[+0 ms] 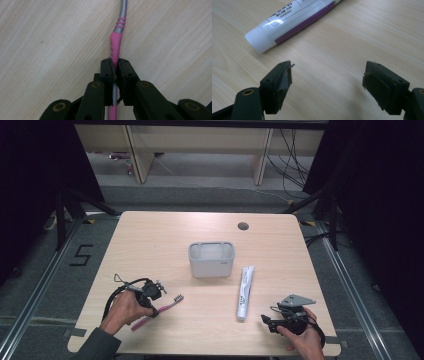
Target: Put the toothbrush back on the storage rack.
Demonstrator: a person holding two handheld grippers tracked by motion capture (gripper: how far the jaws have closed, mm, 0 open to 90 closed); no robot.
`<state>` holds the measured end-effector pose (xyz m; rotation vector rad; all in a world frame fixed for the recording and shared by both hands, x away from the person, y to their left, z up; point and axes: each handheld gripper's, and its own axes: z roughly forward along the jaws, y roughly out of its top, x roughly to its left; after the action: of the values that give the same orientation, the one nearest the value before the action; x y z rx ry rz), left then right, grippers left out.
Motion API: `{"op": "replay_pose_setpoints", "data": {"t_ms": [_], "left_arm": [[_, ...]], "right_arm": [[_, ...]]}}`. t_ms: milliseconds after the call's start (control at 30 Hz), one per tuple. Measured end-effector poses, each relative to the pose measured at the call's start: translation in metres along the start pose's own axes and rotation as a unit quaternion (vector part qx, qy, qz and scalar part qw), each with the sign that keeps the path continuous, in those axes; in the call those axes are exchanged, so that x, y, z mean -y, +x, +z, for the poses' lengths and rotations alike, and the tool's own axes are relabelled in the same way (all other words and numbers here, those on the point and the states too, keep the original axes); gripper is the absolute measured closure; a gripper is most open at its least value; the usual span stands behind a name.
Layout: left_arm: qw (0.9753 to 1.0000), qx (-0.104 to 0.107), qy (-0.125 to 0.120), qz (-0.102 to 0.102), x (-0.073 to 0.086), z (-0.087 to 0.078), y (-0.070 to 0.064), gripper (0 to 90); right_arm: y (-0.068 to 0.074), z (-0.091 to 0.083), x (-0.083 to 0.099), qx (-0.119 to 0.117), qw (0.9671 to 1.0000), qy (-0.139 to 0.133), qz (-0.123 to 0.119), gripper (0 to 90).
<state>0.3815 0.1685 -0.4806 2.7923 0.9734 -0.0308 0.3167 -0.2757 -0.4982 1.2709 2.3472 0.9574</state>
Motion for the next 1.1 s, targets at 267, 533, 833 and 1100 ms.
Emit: {"op": "replay_pose_setpoints", "data": {"t_ms": [267, 533, 833, 1100], "left_arm": [[0.9997, -0.014, -0.007, 0.019, 0.001, -0.003, 0.002, 82.7], [0.9969, -0.004, -0.078, 0.006, 0.006, -0.021, 0.008, 83.0], [0.9858, 0.013, -0.167, -0.01, 0.011, -0.033, 0.013, 83.0], [0.9761, 0.018, -0.216, -0.013, 0.015, -0.045, 0.019, 83.0]], "right_arm": [[0.0, 0.0, 0.0, 0.0, 1.0, 0.001, -0.001, 23.3], [0.0, -0.001, -0.001, 0.0, 1.0, -0.002, 0.003, 23.2], [-0.001, -0.001, 0.0, 0.002, 1.0, -0.003, 0.001, 23.3], [0.0, 0.0, 0.0, 0.0, 1.0, -0.004, 0.008, 23.3]]}}
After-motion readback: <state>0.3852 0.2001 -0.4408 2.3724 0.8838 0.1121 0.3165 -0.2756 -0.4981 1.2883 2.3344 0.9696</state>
